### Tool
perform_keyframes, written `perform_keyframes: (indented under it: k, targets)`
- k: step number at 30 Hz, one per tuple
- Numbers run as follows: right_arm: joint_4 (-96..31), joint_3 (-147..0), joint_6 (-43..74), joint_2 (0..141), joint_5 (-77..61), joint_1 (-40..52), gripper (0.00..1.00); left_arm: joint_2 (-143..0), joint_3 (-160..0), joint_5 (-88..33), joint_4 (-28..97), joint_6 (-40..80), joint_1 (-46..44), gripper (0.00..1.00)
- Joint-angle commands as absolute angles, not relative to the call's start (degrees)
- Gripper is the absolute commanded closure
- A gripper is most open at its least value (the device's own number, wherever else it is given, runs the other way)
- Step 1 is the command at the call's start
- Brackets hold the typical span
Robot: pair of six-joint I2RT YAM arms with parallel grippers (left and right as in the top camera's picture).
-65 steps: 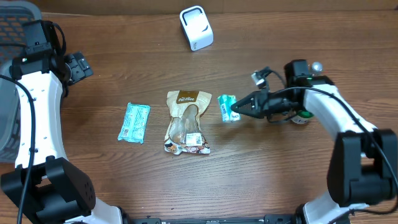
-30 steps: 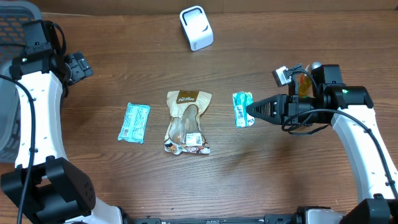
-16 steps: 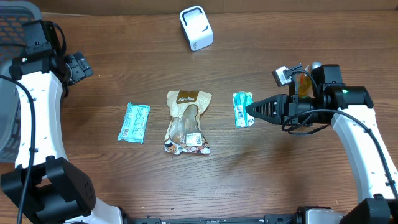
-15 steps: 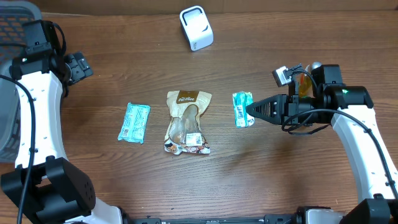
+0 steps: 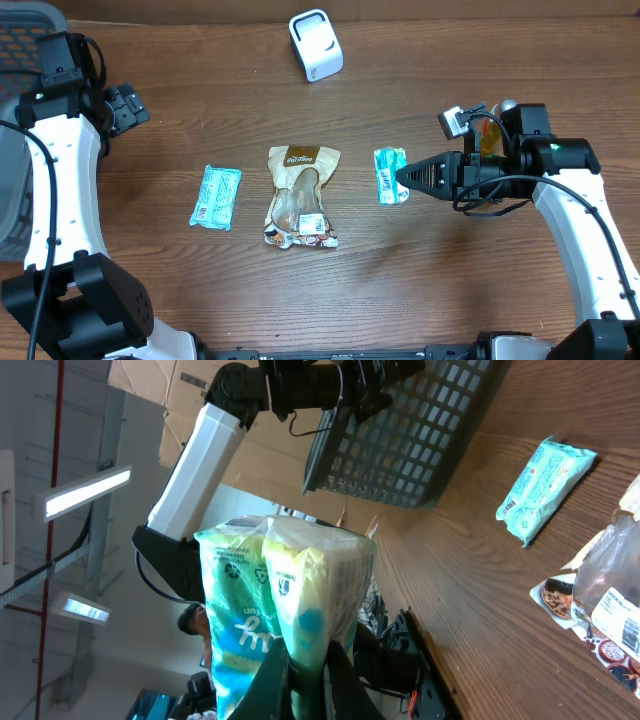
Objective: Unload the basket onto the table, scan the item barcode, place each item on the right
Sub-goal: 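Swing the teal box up and left toward the white scanner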
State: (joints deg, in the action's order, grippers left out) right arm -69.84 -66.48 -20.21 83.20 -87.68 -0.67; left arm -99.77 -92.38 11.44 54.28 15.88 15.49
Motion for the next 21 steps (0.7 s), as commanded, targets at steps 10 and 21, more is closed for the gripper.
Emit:
perform_keyframes:
  k: [10, 21]
  targets:
    - [-66.0, -68.0, -21.3, 82.0, -78.1, -0.8, 0.96, -99.2, -93.4, 12.2, 54.2, 15.2, 15.3, 0.0]
    - [-65.6, -68.0, -21.0, 82.0, -60.5, -0.8, 0.96, -99.2, -93.4, 12.2, 54.2, 15.2, 15.3, 0.01]
